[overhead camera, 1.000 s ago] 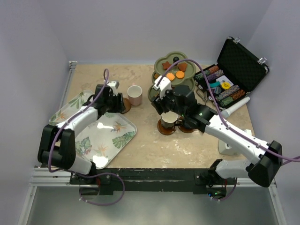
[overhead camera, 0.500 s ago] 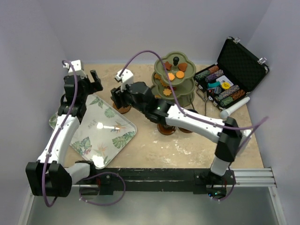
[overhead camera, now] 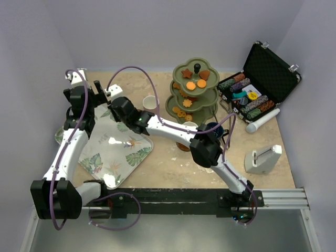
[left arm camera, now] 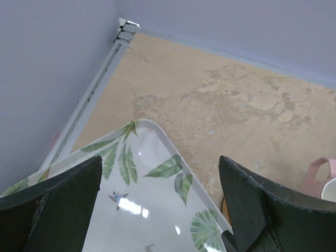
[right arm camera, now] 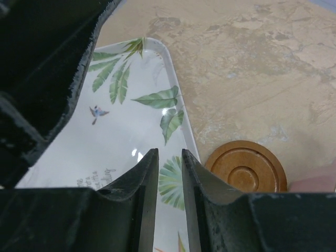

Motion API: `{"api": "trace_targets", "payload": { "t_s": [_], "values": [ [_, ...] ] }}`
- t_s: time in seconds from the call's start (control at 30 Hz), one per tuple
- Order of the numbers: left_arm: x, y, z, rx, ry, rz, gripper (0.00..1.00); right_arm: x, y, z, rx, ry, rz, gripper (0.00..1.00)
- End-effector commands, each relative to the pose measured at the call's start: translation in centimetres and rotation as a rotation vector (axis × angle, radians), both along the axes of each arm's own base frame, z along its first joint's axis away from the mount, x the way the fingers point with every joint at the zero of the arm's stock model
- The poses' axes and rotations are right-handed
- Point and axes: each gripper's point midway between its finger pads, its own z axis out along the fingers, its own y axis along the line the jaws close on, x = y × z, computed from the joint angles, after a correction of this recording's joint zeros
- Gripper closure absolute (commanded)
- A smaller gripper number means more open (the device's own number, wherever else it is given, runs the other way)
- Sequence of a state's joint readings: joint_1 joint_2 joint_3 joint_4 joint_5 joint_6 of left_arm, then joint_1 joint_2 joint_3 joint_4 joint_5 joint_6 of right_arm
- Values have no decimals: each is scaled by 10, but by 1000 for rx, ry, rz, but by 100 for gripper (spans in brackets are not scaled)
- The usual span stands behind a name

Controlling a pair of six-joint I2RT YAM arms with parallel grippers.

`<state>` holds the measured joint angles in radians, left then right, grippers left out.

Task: Serve the afternoon tea
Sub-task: Move the coaster to the center of the board.

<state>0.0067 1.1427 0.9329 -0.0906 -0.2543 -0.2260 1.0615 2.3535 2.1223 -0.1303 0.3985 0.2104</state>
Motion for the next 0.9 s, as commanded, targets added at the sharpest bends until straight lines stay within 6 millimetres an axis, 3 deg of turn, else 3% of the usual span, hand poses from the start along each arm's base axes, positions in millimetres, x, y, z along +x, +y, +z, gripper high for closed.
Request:
{"api": "trace_targets", "payload": {
  "t_s": [0.0, 0.2, 0.27, 0.33, 0.47, 0.7, 0.87],
  "values": [
    [1, -43, 39, -54, -98, -190, 3, 55, -47, -34, -45, 52, -174, 74],
    [-1, -8, 34, -4, -71, -37, 0, 63, -53, -36, -44, 28, -167, 81],
    [-2, 17, 27, -28, -52, 18, 0, 58, -55, -23, -9, 16, -146, 81],
    [0, 25, 25, -60, -55, 23, 0, 52, -56, -2, 43, 6, -123, 76],
    [0, 38, 22, -84, -54, 47, 0, 52, -59, 11, 38, -21, -115, 68],
    [0, 32, 24, -96, -70, 11, 0, 60, -37, -41, -81, 12, -51, 72],
    [2, 27, 22, -108, -69, -15, 1, 64, -36, -58, -126, 12, -53, 76]
  ]
}}
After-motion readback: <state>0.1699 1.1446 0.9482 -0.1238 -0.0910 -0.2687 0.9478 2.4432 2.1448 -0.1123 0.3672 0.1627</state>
